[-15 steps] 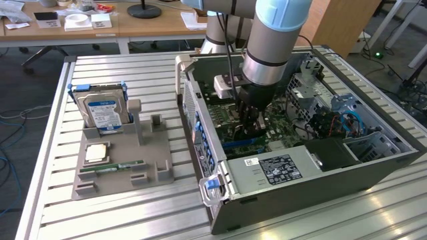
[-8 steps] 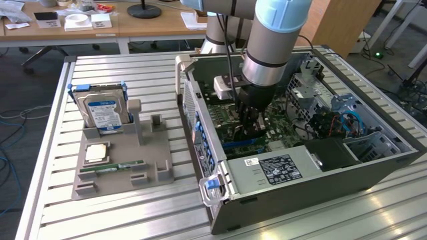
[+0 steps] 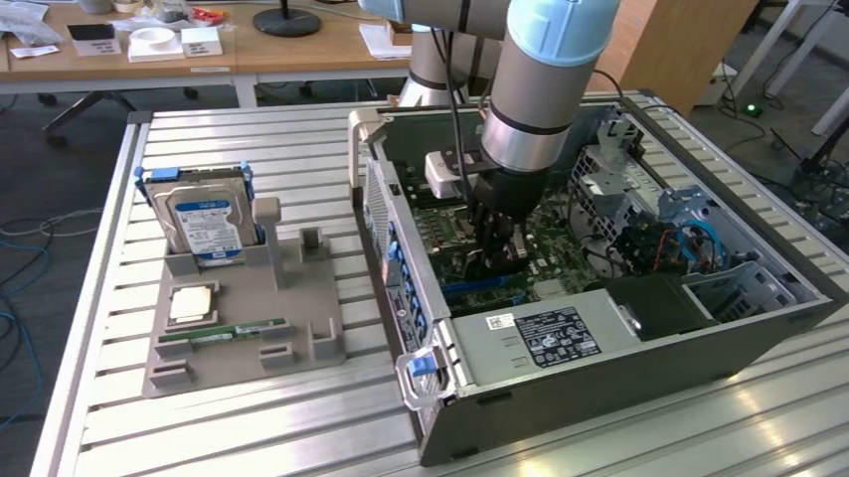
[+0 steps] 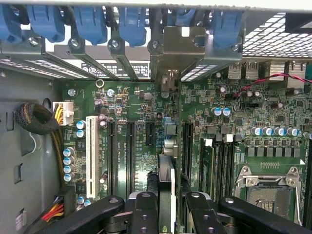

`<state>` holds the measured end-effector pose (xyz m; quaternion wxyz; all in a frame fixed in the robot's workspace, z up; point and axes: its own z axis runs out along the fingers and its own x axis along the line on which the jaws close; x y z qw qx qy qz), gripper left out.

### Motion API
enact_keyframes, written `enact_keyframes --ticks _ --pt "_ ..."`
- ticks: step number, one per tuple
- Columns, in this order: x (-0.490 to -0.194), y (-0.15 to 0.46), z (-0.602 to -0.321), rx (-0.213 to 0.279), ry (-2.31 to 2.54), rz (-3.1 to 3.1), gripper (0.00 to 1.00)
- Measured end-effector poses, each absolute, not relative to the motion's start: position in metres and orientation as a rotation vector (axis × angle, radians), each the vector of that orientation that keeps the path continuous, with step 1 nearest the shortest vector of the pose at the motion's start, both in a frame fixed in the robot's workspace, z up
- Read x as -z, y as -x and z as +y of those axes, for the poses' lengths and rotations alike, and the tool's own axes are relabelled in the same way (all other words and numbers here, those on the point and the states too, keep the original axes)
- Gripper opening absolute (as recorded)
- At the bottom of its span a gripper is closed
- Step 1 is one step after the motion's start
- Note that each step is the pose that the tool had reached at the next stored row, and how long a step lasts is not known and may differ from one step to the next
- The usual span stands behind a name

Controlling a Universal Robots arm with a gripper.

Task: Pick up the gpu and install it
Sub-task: 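Insert the gpu into the slot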

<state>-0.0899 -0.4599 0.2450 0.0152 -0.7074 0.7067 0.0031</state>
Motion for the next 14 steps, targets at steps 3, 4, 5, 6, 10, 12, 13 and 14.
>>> enact_keyframes --ticks 3,4,5,6,10,12,13,14 --pt "-0.245 0.0899 -0.4599 -0.01 2.2 2.2 0.27" --pt "-0.245 0.0899 -0.4599 -0.009 2.199 2.201 0.27" --pt "-0.245 0.0899 -0.46 -0.009 2.197 2.203 0.27" --pt "-0.245 0.0899 -0.4599 -0.009 2.196 2.204 0.27" --pt "-0.2444 0.0899 -0.4599 -0.008 2.19 2.211 0.27" --pt "-0.2435 0.0899 -0.4599 -0.009 2.189 2.211 0.27" --pt "-0.2431 0.0899 -0.4599 -0.009 2.189 2.212 0.27" --pt "-0.2427 0.0899 -0.4599 -0.009 2.189 2.212 0.27"
